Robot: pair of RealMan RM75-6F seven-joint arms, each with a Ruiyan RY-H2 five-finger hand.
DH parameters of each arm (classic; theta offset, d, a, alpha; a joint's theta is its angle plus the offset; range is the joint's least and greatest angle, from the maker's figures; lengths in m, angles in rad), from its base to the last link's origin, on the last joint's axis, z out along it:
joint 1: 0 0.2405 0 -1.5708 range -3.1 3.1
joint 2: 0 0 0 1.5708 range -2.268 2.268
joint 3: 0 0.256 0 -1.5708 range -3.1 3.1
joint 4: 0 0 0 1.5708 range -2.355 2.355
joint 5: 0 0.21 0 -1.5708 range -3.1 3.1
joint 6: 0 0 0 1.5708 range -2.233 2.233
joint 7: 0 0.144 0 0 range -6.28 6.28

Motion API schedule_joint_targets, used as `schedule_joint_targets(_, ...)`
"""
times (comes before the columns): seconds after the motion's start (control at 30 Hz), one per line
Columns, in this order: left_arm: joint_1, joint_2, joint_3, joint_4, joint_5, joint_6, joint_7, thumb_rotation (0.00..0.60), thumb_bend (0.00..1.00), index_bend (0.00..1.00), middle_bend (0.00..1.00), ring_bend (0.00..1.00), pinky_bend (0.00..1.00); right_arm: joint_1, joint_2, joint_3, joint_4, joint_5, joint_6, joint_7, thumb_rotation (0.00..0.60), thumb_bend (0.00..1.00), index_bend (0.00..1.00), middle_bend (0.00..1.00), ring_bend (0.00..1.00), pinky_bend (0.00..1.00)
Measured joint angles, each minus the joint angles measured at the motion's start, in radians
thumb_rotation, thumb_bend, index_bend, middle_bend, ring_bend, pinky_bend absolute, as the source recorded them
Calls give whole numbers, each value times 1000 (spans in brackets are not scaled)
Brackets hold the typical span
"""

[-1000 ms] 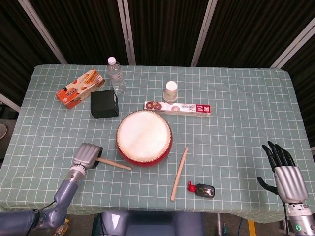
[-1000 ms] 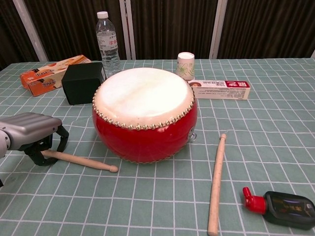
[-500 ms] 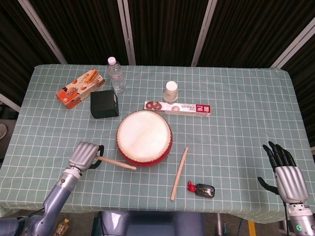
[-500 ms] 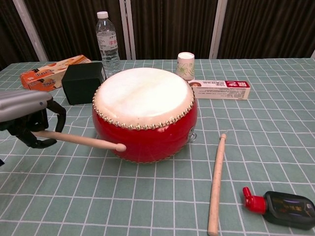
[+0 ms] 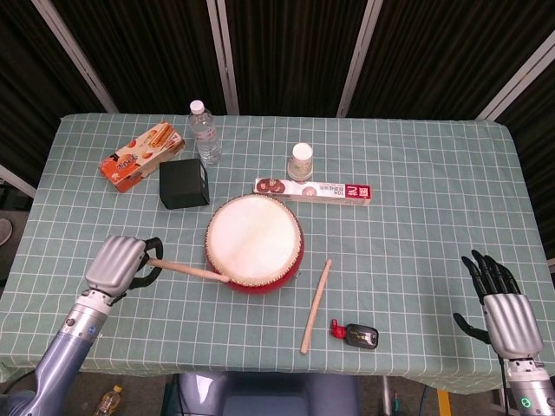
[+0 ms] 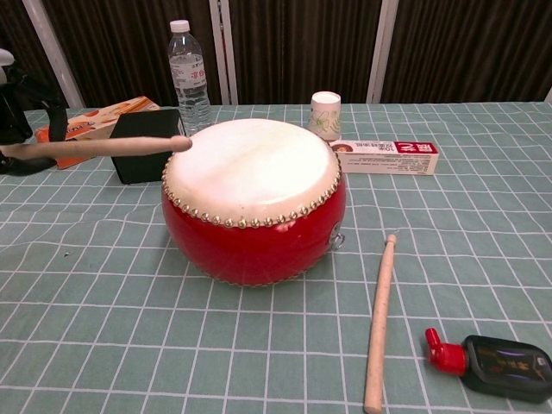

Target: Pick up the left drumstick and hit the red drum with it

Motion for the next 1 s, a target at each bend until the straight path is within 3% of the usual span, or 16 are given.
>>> schedule_joint_targets(0.3,-110,-59,-122,63,-222,-18,113,600,594,762,1000,1000,991,2,3,2,-2,5,-6,6,600,251,0,0,0,116)
schedule_joint_targets(0.57,-166,-173,-200,129,-203,88,144,600,594,764,1000,1000,991,2,2,1,1,-1,-2,4,600,250,0,0,0,116)
schedule_joint_targets(0.8,-193,-240,-199,184,-213,114,202,600,594,764,1000,1000,991,2,3,-1,1,-4,-3,8,600,251,0,0,0,116)
schedule_joint_targets(0.9,-208,-237,-184,183,-289,97,293,600,594,765,1000,1000,991,2,3,-1,0,-5,-2,8,600,251,0,0,0,116)
schedule_joint_targets(1.0,-239,-236,-170,172,-449,82,433,600,595,765,1000,1000,991,2,4,-1,0,-2,-3,10,600,251,0,0,0,116)
